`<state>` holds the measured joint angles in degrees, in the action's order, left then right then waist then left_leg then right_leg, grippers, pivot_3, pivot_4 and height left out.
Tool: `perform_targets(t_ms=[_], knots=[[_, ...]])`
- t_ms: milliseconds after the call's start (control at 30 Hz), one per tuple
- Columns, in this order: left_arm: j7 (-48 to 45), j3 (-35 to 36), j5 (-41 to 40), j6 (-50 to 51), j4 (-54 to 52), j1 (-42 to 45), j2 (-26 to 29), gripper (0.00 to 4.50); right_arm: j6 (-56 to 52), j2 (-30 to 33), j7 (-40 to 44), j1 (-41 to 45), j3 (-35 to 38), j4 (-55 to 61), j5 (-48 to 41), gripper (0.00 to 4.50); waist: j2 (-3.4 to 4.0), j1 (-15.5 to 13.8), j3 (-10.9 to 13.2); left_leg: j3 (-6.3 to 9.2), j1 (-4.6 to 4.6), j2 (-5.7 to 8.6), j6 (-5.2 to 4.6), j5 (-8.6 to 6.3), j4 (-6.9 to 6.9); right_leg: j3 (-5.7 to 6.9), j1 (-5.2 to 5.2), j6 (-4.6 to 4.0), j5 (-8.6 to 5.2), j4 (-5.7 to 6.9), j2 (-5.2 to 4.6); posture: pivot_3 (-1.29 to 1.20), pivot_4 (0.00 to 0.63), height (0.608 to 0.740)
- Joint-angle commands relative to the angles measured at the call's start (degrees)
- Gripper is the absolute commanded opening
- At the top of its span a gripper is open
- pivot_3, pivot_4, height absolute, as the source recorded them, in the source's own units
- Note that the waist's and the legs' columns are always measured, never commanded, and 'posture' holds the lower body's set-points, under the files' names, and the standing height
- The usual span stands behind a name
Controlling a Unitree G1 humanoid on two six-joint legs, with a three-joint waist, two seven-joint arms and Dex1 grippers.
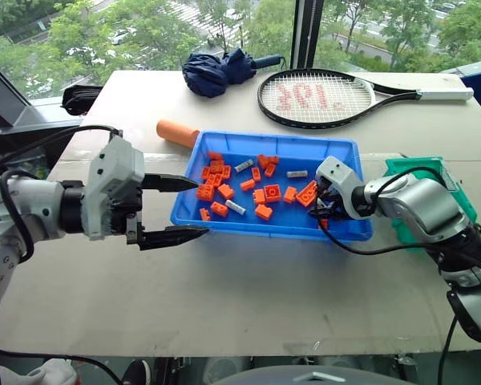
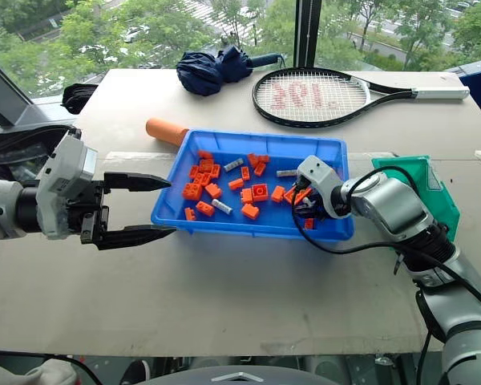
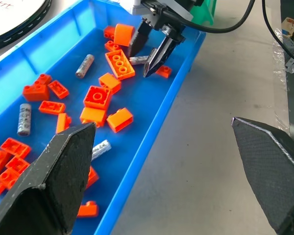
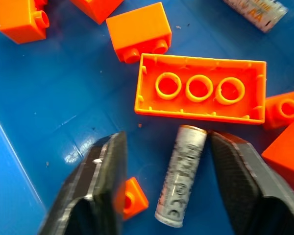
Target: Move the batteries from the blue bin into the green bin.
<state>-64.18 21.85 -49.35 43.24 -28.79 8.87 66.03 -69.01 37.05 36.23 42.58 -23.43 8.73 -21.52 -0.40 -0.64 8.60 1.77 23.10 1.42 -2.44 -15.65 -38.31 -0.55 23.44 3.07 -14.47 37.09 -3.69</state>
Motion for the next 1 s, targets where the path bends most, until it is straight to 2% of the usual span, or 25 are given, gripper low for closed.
perform_targets(t_ms=[33, 267, 300, 333, 467, 667, 867, 1000], knots=[[-0.6, 0.3, 0.5, -0.7, 0.0, 1.3, 0.9, 4.5, -1.9, 1.4, 1.3, -0.1, 0.3, 2.9, 0.1, 2.64, 0.0, 0.1, 0.0, 0.0, 0.0, -0.02, 0.0, 0.0, 0.0, 0.0, 0.01, 0.0, 0.0, 0.01, 0.02, 0.0, 0.15, 0.74], [-1.3, -0.5, 1.0, -0.8, 0.5, 2.4, 0.6, 4.5, -1.7, 1.4, 2.1, -0.3, -0.8, 2.2, 1.3, 2.64, -0.01, 0.1, 0.0, 0.01, -0.01, -0.04, 0.0, 0.0, 0.0, 0.0, 0.03, 0.0, 0.0, 0.07, 0.06, 0.0, 0.15, 0.74], [-1.4, -0.5, 1.0, -0.8, 0.5, 2.4, 0.6, 4.5, -1.5, 1.5, 2.3, -0.3, -0.9, 2.1, 1.5, 2.11, -0.01, 0.2, 0.0, 0.01, -0.01, -0.04, 0.0, 0.0, 0.0, 0.0, 0.03, 0.0, 0.0, 0.07, 0.06, 0.0, 0.15, 0.74], [-1.5, -0.5, 1.0, -0.8, 0.5, 2.5, 0.6, 4.5, -1.4, 1.5, 2.5, -0.3, -1.0, 1.9, 1.7, 1.86, -0.01, 0.2, 0.0, 0.0, -0.01, -0.04, 0.0, 0.0, 0.0, 0.0, 0.03, 0.0, 0.0, 0.08, 0.06, 0.0, 0.15, 0.74], [-1.8, -0.6, 1.1, -1.1, 0.5, 2.3, 0.5, 4.5, -1.1, 1.9, 3.2, -0.8, -0.8, 2.1, 1.9, 0.02, -0.02, 0.1, 0.0, 0.0, -0.01, -0.04, 0.0, 0.0, 0.0, 0.0, 0.03, 0.0, 0.0, 0.09, 0.06, 0.0, 0.15, 0.74], [-2.1, -0.6, 0.6, -0.9, 0.4, 2.7, 0.2, 4.5, -2.0, 2.5, 3.6, 0.0, 2.7, 5.4, 0.8, 0.02, -0.02, 0.1, 0.1, 0.0, -0.01, -0.04, 0.0, 0.0, -0.01, 0.0, 0.03, 0.0, 0.0, 0.1, 0.06, 0.0, 0.15, 0.74], [-0.3, -1.0, -2.9, 0.5, -0.3, 5.3, -1.8, 4.5, -8.2, 3.7, 3.2, 0.8, 15.2, 14.4, -4.3, 0.02, -0.04, 0.1, 0.2, -0.01, 0.03, -0.04, 0.0, 0.0, -0.01, -0.04, 0.13, 0.01, -0.01, 0.2, 0.03, 0.0, 0.15, 0.74], [1.5, -3.0, -5.0, 0.9, -0.5, 8.5, -4.3, 4.5, -12.6, 8.5, 3.0, -0.5, 25.8, 18.4, -6.4, 0.02, -0.02, -0.1, 0.3, 0.0, 0.02, -0.05, -0.02, -0.01, -0.01, -0.12, 0.14, 0.02, -0.01, 0.28, 0.02, 0.0, 0.15, 0.74]])
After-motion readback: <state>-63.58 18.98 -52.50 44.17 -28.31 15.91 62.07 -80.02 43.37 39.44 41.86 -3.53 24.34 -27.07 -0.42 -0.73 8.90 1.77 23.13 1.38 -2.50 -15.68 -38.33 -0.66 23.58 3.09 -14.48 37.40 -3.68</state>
